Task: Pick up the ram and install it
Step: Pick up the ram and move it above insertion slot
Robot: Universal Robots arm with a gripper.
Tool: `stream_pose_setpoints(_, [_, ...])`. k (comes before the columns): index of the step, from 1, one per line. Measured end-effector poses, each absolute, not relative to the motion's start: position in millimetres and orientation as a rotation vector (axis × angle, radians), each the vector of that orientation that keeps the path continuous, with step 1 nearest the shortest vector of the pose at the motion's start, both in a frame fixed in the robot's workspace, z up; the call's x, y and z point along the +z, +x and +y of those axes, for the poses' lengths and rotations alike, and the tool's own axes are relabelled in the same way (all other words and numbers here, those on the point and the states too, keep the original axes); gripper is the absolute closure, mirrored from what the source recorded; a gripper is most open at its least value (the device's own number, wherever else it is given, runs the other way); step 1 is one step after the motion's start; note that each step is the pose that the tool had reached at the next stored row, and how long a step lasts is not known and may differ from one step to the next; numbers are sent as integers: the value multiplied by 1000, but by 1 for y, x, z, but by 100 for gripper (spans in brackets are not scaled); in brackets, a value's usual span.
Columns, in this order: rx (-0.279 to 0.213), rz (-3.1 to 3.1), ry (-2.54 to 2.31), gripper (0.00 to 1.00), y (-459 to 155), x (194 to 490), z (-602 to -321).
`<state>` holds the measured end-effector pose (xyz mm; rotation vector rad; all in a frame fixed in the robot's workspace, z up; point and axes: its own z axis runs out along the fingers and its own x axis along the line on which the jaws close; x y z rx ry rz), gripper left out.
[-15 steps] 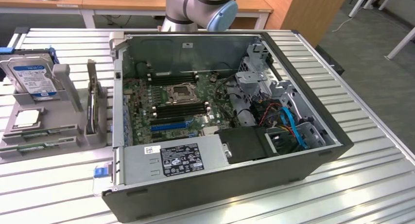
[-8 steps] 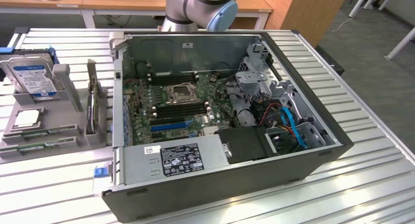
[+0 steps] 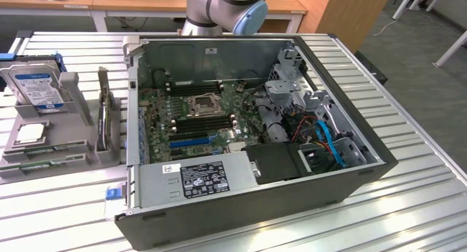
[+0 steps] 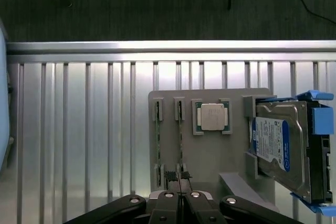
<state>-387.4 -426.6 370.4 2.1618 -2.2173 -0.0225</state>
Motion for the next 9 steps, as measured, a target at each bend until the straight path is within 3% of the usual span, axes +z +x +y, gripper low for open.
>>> stream_pose_setpoints(9, [-22,-2193,2186,90,-387,370,-427])
